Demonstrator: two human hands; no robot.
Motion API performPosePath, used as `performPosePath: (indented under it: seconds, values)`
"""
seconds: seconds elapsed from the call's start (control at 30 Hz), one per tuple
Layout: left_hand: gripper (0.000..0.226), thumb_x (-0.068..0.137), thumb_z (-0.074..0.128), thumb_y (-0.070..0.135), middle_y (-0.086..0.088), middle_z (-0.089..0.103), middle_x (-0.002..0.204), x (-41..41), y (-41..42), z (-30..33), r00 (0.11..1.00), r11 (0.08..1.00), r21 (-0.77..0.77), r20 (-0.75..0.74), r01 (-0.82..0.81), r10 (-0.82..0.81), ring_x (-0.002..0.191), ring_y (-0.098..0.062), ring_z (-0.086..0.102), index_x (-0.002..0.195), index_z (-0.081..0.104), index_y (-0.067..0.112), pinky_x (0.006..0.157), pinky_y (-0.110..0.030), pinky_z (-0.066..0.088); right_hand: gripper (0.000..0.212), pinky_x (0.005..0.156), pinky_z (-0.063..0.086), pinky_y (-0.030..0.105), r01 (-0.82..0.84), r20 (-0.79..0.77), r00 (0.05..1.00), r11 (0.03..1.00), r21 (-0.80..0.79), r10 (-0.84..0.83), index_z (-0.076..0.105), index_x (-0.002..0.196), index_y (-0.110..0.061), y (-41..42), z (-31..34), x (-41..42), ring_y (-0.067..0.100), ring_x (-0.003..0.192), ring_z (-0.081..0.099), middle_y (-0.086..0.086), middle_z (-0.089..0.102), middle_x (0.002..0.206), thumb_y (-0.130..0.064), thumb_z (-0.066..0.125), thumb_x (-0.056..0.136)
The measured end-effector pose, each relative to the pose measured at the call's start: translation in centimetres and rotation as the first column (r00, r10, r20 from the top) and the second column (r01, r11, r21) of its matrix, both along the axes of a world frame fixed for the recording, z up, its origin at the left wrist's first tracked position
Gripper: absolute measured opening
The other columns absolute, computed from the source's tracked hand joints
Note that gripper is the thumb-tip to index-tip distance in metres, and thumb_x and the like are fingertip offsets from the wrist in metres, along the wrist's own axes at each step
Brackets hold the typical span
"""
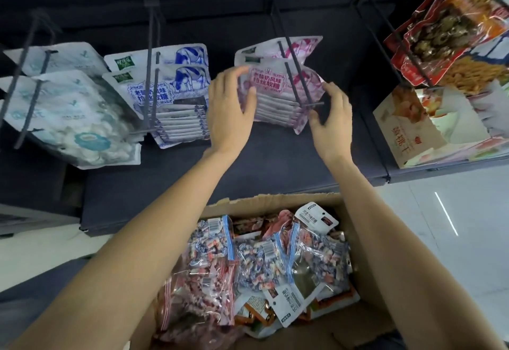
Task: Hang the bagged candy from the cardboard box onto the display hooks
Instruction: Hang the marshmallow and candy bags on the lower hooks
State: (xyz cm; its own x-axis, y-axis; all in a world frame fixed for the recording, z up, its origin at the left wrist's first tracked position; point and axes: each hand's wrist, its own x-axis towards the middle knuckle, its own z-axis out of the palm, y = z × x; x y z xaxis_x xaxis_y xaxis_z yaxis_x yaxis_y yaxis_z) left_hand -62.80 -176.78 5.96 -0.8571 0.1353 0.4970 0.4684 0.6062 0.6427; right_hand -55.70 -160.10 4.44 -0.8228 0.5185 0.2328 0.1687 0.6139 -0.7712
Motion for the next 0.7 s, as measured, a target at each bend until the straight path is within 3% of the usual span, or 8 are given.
performPosePath:
  seconds: [0.13,0.23,0.33,0.43,0.5,0.53,0.63,0.7]
  values:
    - [0.030,0.094,0.049,0.022,0.001,0.059,0.115,6.4,-6.4,-3.1,0.979,0.980,-0.077,0.107,0.183,-0.175,0.107,-0.016,0.054,0.122,0.054,0.013,0.086,-0.029,0.047,0.045,0.096,0.027,0.013,0.055,0.081,0.995,0.997,-0.061,-0.050,0.044,0.135,-0.015,-3.0,-1.1,6.8,0.017,0.130,0.036,0.002,0.045,0.140,-0.009,0.056,0.091]
    - [0.026,0.093,0.054,0.021,0.009,0.062,0.109,10.2,-11.5,-6.1,0.912,0.927,-0.210,0.343,0.310,-0.227,0.100,-0.009,0.057,0.118,0.056,0.019,0.083,-0.034,0.051,0.034,0.091,0.036,0.017,-0.084,0.306,0.945,0.991,-0.108,0.113,0.054,0.125,-0.016,-5.2,-3.5,10.9,0.019,0.118,0.049,0.003,0.055,0.129,-0.008,0.055,0.092]
    - [0.039,0.091,0.060,0.025,-0.001,0.056,0.127,13.1,-15.6,-8.9,0.787,0.804,-0.403,0.604,0.438,-0.126,0.106,-0.017,0.059,0.128,0.050,0.017,0.092,-0.035,0.048,0.030,0.084,0.052,0.035,-0.301,0.520,0.789,0.944,-0.137,0.327,0.058,0.120,-0.015,-8.0,-6.8,13.8,0.018,0.085,0.061,0.007,0.065,0.111,-0.011,0.056,0.091]
    - [0.062,0.090,0.055,0.043,-0.006,0.041,0.145,15.3,-18.8,-12.0,0.725,0.642,-0.594,0.684,0.484,0.086,0.128,-0.021,0.046,0.144,0.032,0.020,0.108,-0.039,0.035,0.040,0.093,0.050,0.042,-0.492,0.710,0.577,0.866,-0.093,0.404,0.049,0.132,-0.017,-11.0,-10.3,15.6,0.025,0.102,0.061,0.009,0.062,0.119,-0.023,0.055,0.094]
    - [0.073,0.088,0.048,0.057,-0.005,0.032,0.152,16.2,-19.9,-13.7,0.731,0.536,-0.690,0.658,0.487,0.182,0.136,-0.022,0.036,0.148,0.022,0.024,0.110,-0.045,0.030,0.055,0.109,0.036,0.047,-0.555,0.817,0.446,0.829,-0.068,0.365,0.033,0.144,-0.020,-12.5,-12.4,16.4,0.031,0.132,0.041,0.009,0.046,0.140,-0.027,0.056,0.094]
    - [0.077,0.088,0.047,0.059,-0.005,0.025,0.155,16.6,-20.1,-14.2,0.699,0.546,-0.675,0.684,0.496,0.211,0.139,-0.024,0.031,0.150,0.017,0.024,0.111,-0.047,0.029,0.063,0.114,0.027,0.049,-0.555,0.843,0.415,0.829,-0.063,0.342,0.024,0.148,-0.022,-13.0,-13.3,16.6,0.031,0.141,0.026,0.007,0.033,0.151,-0.025,0.056,0.094]
    - [0.078,0.091,0.051,0.051,-0.003,0.004,0.160,16.7,-19.4,-15.2,0.594,0.632,-0.564,0.780,0.531,0.197,0.146,-0.027,0.011,0.152,0.008,0.026,0.116,-0.050,0.022,0.082,0.116,0.006,0.055,-0.529,0.904,0.339,0.848,-0.046,0.260,-0.002,0.153,-0.026,-13.2,-15.4,16.6,0.031,0.147,-0.006,0.004,-0.004,0.161,-0.022,0.056,0.094]
    - [0.078,0.091,0.051,0.050,0.001,-0.002,0.160,16.5,-18.7,-15.6,0.580,0.634,-0.539,0.797,0.555,0.171,0.147,-0.027,0.002,0.152,0.005,0.030,0.116,-0.052,0.018,0.091,0.114,0.000,0.056,-0.570,0.928,0.299,0.821,-0.015,0.224,-0.011,0.151,-0.025,-12.6,-16.4,16.4,0.029,0.146,-0.013,0.004,-0.012,0.160,-0.025,0.058,0.093]
